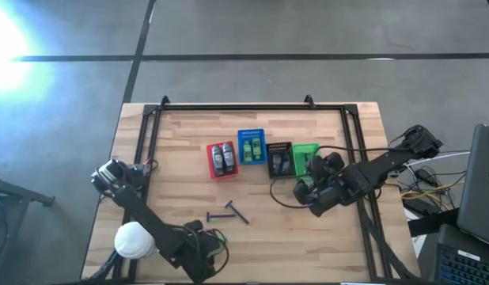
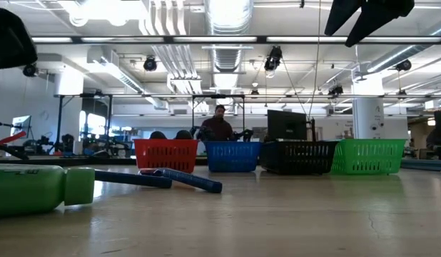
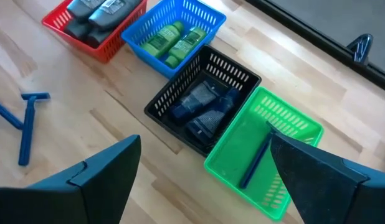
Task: Pick & Place Travel size toiletries
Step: Put the green shampoo into the blue bin
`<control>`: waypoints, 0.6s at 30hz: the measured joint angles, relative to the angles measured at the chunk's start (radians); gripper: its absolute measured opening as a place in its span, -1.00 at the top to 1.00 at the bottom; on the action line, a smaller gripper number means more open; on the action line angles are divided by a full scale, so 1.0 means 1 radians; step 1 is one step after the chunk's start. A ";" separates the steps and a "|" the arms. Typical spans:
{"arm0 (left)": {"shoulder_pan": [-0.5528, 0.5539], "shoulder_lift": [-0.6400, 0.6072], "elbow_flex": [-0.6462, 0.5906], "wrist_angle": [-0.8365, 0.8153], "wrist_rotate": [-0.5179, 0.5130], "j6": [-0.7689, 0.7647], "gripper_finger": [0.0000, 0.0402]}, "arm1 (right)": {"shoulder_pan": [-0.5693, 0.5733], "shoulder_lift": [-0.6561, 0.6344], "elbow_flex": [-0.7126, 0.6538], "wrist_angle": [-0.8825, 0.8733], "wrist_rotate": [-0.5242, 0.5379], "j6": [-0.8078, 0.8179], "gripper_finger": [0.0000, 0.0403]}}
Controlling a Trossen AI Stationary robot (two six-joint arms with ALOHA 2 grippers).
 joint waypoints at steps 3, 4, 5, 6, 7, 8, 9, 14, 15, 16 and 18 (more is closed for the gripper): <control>0.004 0.009 0.000 -0.004 0.002 -0.015 -0.22 | 0.000 0.004 0.000 0.000 0.000 0.022 -0.72; 0.005 0.011 -0.002 -0.006 0.003 -0.007 -0.25 | 0.000 0.005 0.000 0.000 0.000 0.026 -0.71; 0.005 0.013 -0.004 -0.007 0.004 0.005 -0.30 | 0.000 0.005 0.000 0.000 0.000 0.031 -0.70; 0.005 0.015 -0.006 -0.009 0.003 0.019 -0.34 | 0.000 0.005 0.000 0.000 0.001 0.039 -0.69; 0.005 0.020 -0.006 -0.014 0.001 0.035 -0.40 | -0.001 0.005 0.000 0.000 0.002 0.044 -0.68; 0.005 0.025 -0.006 -0.020 -0.002 0.048 -0.44 | -0.001 0.005 0.000 0.000 0.005 0.048 -0.68; 0.005 0.030 -0.008 -0.025 -0.004 0.062 -0.49 | -0.001 0.005 0.000 0.000 0.005 0.053 -0.67; 0.015 0.060 -0.008 -0.019 -0.011 0.090 -0.62 | -0.001 0.005 0.000 0.000 0.006 0.062 -0.66; 0.019 0.070 -0.008 -0.019 -0.011 0.093 -0.63 | -0.001 0.005 0.000 0.000 0.007 0.062 -0.67; 0.022 0.081 -0.008 -0.019 -0.011 0.094 -0.63 | -0.001 0.005 0.000 0.000 0.008 0.061 -0.68; 0.029 0.103 -0.008 -0.017 -0.010 0.094 -0.62 | -0.001 0.005 0.000 -0.002 0.009 0.062 -0.71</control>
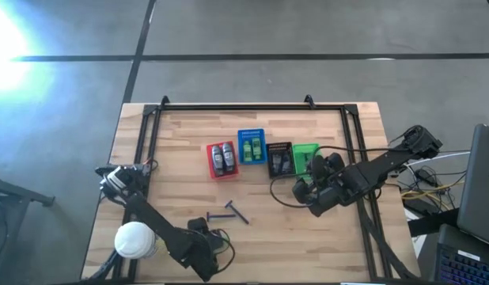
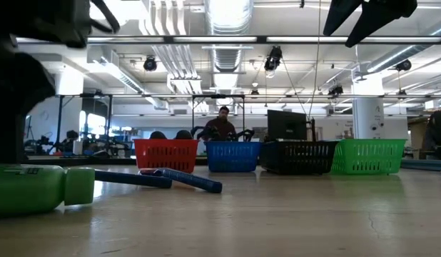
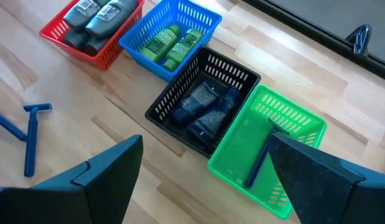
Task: Pick & Place Travel size toiletries
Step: Put the green shampoo into the blue bin
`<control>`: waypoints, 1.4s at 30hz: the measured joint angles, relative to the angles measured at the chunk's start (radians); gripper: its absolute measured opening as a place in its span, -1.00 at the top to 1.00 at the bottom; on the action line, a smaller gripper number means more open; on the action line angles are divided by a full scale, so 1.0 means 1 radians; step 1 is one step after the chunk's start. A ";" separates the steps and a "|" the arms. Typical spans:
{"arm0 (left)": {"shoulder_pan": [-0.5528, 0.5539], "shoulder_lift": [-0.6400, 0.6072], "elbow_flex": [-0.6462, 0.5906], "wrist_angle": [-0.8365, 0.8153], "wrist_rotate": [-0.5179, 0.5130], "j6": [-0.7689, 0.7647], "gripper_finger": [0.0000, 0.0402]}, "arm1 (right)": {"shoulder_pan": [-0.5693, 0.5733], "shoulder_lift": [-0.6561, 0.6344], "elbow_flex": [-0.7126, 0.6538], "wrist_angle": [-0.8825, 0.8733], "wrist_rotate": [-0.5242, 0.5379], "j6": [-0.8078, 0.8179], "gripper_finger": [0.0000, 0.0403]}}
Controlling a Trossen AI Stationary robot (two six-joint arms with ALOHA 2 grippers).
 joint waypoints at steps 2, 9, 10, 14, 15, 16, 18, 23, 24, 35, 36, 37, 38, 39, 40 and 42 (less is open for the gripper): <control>0.008 0.013 0.000 0.007 0.012 0.001 -0.59 | 0.000 0.000 0.000 -0.001 0.000 -0.001 -0.74; 0.030 0.014 0.001 0.012 0.037 0.032 -0.36 | 0.000 0.000 0.000 -0.005 0.001 -0.004 -0.71; 0.033 0.014 0.001 0.016 0.037 0.046 -0.31 | 0.000 0.000 0.000 -0.004 0.002 -0.006 -0.70; 0.047 0.015 0.000 0.043 0.034 0.096 -0.06 | 0.000 0.000 0.000 -0.004 0.020 -0.030 -0.63; 0.051 0.015 0.000 0.052 0.034 0.102 0.01 | 0.000 0.000 0.000 -0.004 0.028 -0.038 -0.61; 0.055 0.015 0.000 0.059 0.034 0.107 0.08 | 0.000 0.000 0.000 -0.003 0.034 -0.046 -0.60; 0.067 0.015 0.000 0.071 0.034 0.105 0.22 | 0.000 0.000 0.000 -0.002 0.055 -0.054 -0.57; 0.097 -0.009 -0.004 0.077 0.031 0.073 0.39 | -0.008 -0.010 0.000 0.004 0.048 -0.052 -0.50; 0.106 -0.024 -0.005 0.076 0.021 0.072 0.39 | -0.007 -0.017 0.000 0.004 0.044 -0.046 -0.49; 0.406 -0.261 -0.003 0.228 -0.160 -0.100 0.38 | 0.045 -0.117 0.001 -0.006 0.042 0.120 -0.38; 0.450 -0.267 -0.003 0.245 -0.191 -0.110 0.38 | 0.045 -0.121 0.001 -0.007 0.056 0.129 -0.37; 0.496 -0.269 -0.003 0.268 -0.218 -0.116 0.38 | 0.045 -0.122 0.001 -0.007 0.068 0.136 -0.37; 0.542 -0.270 -0.003 0.286 -0.235 -0.121 0.38 | 0.045 -0.122 0.001 -0.006 0.078 0.142 -0.37; 0.593 -0.270 -0.003 0.295 -0.240 -0.123 0.38 | 0.044 -0.122 0.001 -0.006 0.082 0.148 -0.38; 0.644 -0.267 -0.003 0.308 -0.241 -0.124 0.38 | 0.044 -0.122 0.001 -0.006 0.084 0.155 -0.39; 0.742 -0.256 -0.003 0.337 -0.216 -0.124 0.38 | 0.044 -0.119 0.001 -0.006 0.096 0.169 -0.42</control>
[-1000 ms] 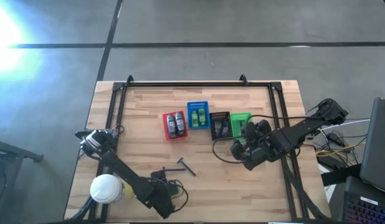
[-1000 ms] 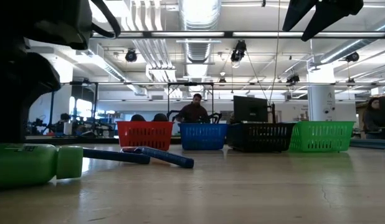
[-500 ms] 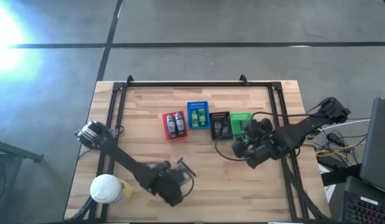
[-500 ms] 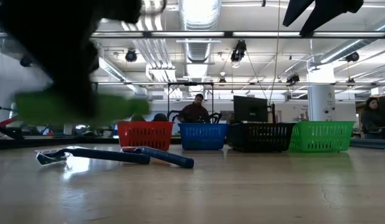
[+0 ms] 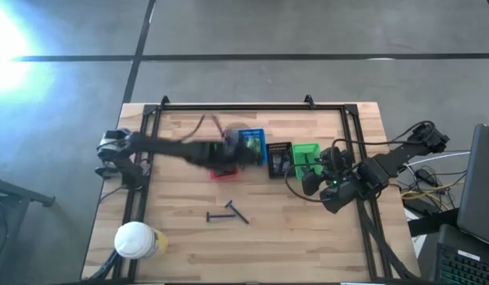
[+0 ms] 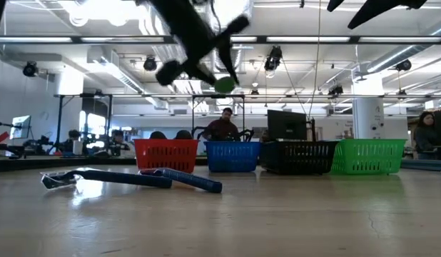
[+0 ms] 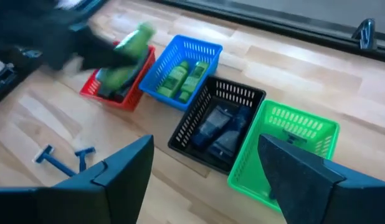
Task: Pick & Place Travel size toiletries
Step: Put the green shampoo into the blue bin
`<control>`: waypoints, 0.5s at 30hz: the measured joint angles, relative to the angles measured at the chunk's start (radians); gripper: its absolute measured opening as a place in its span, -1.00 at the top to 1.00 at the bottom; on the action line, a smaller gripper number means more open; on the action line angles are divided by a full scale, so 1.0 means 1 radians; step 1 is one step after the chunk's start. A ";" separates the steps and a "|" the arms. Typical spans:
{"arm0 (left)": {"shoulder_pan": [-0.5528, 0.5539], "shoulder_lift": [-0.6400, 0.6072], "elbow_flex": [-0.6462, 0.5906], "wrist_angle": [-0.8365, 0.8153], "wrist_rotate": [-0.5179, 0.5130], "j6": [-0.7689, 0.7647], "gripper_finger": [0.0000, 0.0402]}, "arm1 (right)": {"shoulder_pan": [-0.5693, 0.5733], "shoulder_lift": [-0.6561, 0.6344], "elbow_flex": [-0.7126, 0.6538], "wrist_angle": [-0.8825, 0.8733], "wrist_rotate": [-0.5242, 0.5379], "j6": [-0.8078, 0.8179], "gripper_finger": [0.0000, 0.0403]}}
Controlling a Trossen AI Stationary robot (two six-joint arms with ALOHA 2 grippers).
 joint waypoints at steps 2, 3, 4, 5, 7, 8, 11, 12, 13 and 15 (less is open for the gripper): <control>0.083 0.026 0.000 0.015 0.067 0.016 0.37 | 0.000 0.005 0.000 0.000 0.008 0.012 -0.46; 0.119 0.040 0.000 0.031 0.103 0.028 0.37 | 0.000 0.008 0.000 0.000 0.009 0.012 -0.48; 0.145 0.054 0.000 0.040 0.135 0.034 0.37 | 0.000 0.010 0.000 0.000 0.008 0.014 -0.49; 0.166 0.064 0.000 0.041 0.151 0.036 0.37 | 0.000 0.012 0.000 0.000 0.009 0.015 -0.51; 0.196 0.081 0.000 0.047 0.165 0.035 0.36 | 0.000 0.013 0.000 0.000 0.009 0.016 -0.55; 0.205 0.089 0.000 0.051 0.165 0.035 0.35 | 0.000 0.014 0.000 0.000 0.007 0.017 -0.56; 0.216 0.116 0.000 0.045 0.166 0.033 0.26 | 0.000 0.014 0.000 0.000 0.007 0.022 -0.61; 0.215 0.125 0.000 0.047 0.169 0.033 0.22 | 0.000 0.014 0.000 0.000 0.007 0.022 -0.62; 0.215 0.129 0.000 0.052 0.172 0.033 0.18 | 0.000 0.014 0.000 0.000 0.008 0.022 -0.63; 0.215 0.136 0.000 0.055 0.194 0.033 0.08 | -0.004 0.014 0.000 -0.001 0.008 0.022 -0.65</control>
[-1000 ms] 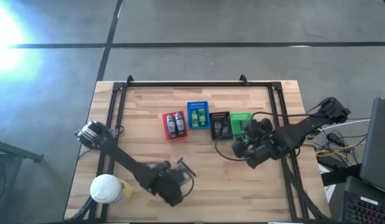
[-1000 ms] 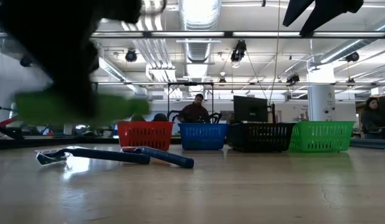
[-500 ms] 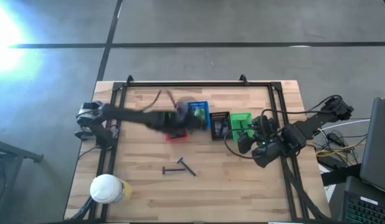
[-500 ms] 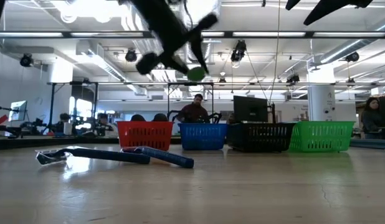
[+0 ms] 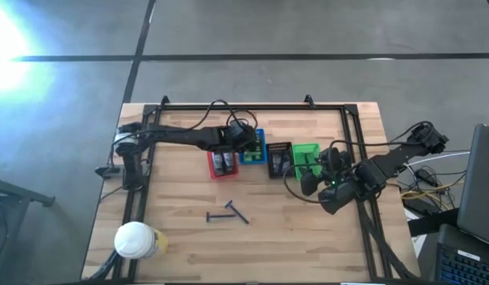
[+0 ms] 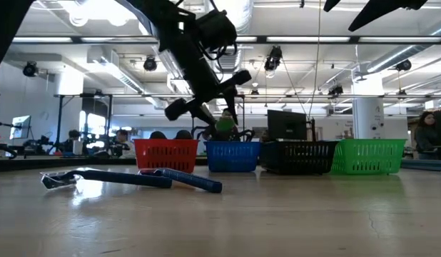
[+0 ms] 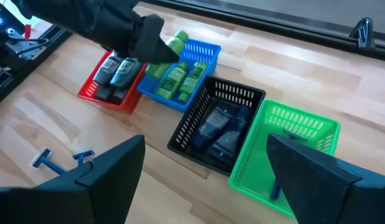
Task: Pick & Place Travel size toiletries
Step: Put the green shampoo into the blue bin, then put the blue razor into the green bin
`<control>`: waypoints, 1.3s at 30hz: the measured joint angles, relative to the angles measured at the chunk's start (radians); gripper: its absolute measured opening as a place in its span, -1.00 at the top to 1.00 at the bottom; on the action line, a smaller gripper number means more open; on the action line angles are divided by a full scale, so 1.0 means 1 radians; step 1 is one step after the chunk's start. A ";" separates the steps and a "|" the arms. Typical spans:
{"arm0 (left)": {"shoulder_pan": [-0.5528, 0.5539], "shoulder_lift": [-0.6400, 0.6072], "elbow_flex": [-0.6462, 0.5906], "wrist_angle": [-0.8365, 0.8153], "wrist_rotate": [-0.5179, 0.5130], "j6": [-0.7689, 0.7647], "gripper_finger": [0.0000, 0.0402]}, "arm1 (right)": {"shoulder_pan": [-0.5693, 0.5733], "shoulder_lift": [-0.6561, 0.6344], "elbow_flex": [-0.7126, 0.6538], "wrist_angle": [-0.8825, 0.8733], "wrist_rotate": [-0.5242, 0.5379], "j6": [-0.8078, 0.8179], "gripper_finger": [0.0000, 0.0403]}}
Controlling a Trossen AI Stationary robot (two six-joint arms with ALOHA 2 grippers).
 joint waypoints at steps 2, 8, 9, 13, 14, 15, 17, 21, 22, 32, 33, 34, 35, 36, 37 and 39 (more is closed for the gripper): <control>0.000 0.006 0.000 0.000 0.008 0.001 0.00 | -0.003 0.000 0.000 -0.001 0.001 -0.007 -0.68; -0.008 -0.006 0.000 -0.005 0.034 0.064 -0.16 | -0.008 0.000 -0.003 0.004 -0.021 -0.062 -0.74; -0.009 -0.013 0.001 -0.010 0.054 0.094 -0.17 | -0.008 0.000 -0.003 0.009 -0.042 -0.083 -0.75; -0.054 -0.091 0.004 -0.020 0.174 0.314 -0.18 | -0.018 0.009 -0.012 0.076 -0.116 -0.190 -0.75; -0.079 -0.117 0.004 -0.039 0.204 0.365 -0.17 | -0.024 0.017 -0.017 0.116 -0.141 -0.229 -0.74; -0.110 -0.141 0.004 -0.062 0.234 0.410 -0.17 | -0.032 0.028 -0.027 0.164 -0.174 -0.272 -0.73; -0.182 -0.185 0.004 -0.131 0.246 0.468 -0.17 | -0.056 0.056 -0.055 0.297 -0.252 -0.367 -0.70; -0.352 -0.268 0.003 -0.308 0.153 0.439 -0.16 | -0.099 0.144 -0.106 0.546 -0.361 -0.491 -0.65; -0.397 -0.287 0.003 -0.356 0.115 0.408 -0.16 | -0.109 0.168 -0.112 0.587 -0.373 -0.503 -0.64; -0.751 -0.509 -0.153 -0.553 -0.150 0.077 -0.16 | -0.188 0.457 -0.058 0.920 -0.637 -0.583 -0.58; -0.769 -0.537 -0.184 -0.536 -0.168 0.060 -0.16 | -0.189 0.490 -0.033 0.917 -0.637 -0.585 -0.59; -0.786 -0.563 -0.214 -0.524 -0.185 0.045 -0.16 | -0.190 0.523 -0.005 0.918 -0.637 -0.586 -0.60; -0.798 -0.590 -0.244 -0.511 -0.198 0.036 -0.16 | -0.190 0.557 0.023 0.920 -0.637 -0.590 -0.61; -0.808 -0.616 -0.274 -0.487 -0.208 0.035 -0.16 | -0.191 0.589 0.049 0.915 -0.637 -0.597 -0.62; -0.816 -0.639 -0.301 -0.460 -0.213 0.037 -0.16 | -0.192 0.624 0.079 0.910 -0.636 -0.603 -0.63; -0.824 -0.681 -0.356 -0.419 -0.219 0.057 -0.16 | -0.192 0.686 0.142 0.889 -0.631 -0.606 -0.65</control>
